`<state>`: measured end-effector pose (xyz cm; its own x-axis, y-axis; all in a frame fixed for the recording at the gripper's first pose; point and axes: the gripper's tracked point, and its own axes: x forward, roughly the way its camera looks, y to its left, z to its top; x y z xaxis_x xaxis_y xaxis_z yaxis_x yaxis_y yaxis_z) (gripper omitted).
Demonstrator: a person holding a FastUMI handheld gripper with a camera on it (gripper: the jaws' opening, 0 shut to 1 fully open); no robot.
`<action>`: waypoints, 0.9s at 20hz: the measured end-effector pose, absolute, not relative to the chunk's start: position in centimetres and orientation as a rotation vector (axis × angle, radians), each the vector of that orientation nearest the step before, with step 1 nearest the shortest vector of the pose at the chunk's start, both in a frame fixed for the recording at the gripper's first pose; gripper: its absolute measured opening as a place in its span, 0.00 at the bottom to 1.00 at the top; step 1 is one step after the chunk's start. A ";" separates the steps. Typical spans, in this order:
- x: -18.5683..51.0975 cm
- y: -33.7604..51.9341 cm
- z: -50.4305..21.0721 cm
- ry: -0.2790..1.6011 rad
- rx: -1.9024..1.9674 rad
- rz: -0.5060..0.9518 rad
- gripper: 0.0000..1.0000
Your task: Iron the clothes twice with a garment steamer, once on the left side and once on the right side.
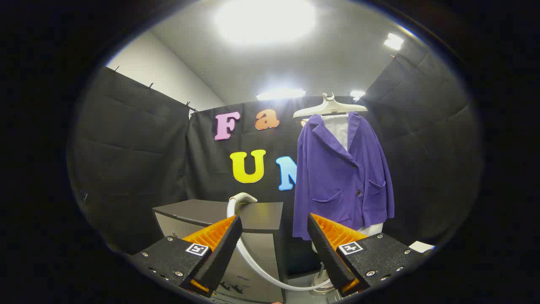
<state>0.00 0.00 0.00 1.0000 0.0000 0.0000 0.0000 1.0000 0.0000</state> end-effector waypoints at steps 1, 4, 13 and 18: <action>0.0 -0.2 0.1 0.000 0.002 0.001 0.95; 0.2 -0.4 0.5 -0.009 0.005 0.007 0.95; 0.9 -0.2 1.1 -0.019 0.014 0.017 0.95; 0.9 0.6 1.1 -0.018 0.016 0.024 0.95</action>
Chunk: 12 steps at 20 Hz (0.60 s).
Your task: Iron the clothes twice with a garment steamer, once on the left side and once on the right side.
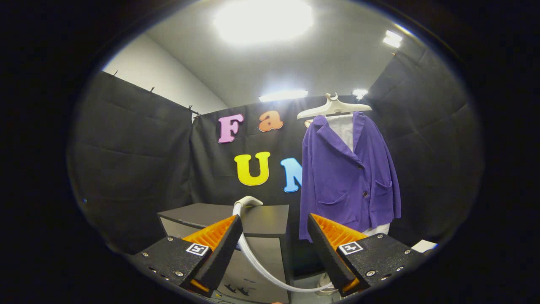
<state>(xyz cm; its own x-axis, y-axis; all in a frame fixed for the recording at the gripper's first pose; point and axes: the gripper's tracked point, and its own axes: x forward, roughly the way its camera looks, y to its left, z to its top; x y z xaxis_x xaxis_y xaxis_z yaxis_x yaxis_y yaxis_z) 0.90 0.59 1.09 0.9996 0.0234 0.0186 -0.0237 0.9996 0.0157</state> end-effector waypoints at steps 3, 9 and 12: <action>1.0 1.4 1.1 -0.016 0.018 0.027 0.95; 2.2 4.8 2.2 -0.008 0.061 0.064 0.95; 3.4 6.7 3.7 0.020 0.056 0.091 0.95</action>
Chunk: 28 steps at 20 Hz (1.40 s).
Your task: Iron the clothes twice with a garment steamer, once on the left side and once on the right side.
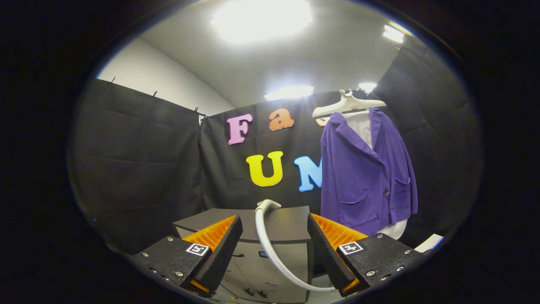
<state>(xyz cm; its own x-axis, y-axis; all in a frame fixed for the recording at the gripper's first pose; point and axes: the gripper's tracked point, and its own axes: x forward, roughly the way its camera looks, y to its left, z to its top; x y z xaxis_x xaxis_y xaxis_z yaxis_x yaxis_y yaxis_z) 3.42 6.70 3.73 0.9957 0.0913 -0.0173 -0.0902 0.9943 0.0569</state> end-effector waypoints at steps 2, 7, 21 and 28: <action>4.5 7.6 5.2 0.033 0.040 0.092 0.95; 8.3 10.9 8.8 0.081 0.018 0.153 0.95; 30.4 15.7 6.4 0.390 0.105 0.251 0.95; 39.6 14.7 -0.1 0.558 0.149 0.203 0.95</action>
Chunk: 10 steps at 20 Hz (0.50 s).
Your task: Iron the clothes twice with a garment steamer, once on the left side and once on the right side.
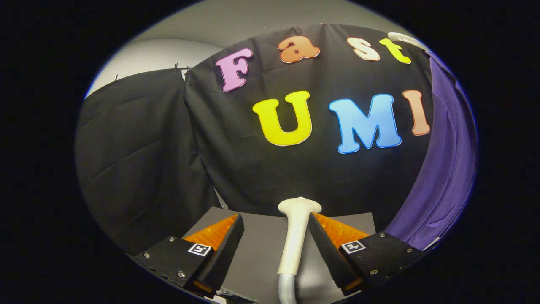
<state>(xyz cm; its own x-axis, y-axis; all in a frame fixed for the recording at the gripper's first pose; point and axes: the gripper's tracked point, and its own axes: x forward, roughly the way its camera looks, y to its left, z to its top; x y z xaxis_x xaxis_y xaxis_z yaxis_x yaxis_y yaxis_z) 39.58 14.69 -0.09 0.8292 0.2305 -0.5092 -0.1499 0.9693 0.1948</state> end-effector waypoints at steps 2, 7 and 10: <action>41.2 14.5 -2.3 0.623 0.171 0.190 0.96; 43.4 14.5 -7.2 0.778 0.205 0.192 0.94; 43.7 13.5 -10.1 0.845 0.141 0.190 0.94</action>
<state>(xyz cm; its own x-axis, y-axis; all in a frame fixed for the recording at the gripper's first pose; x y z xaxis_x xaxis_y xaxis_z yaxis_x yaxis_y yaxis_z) 43.68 13.54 -10.09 0.6486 0.2228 -0.7278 -0.1110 0.9737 0.1991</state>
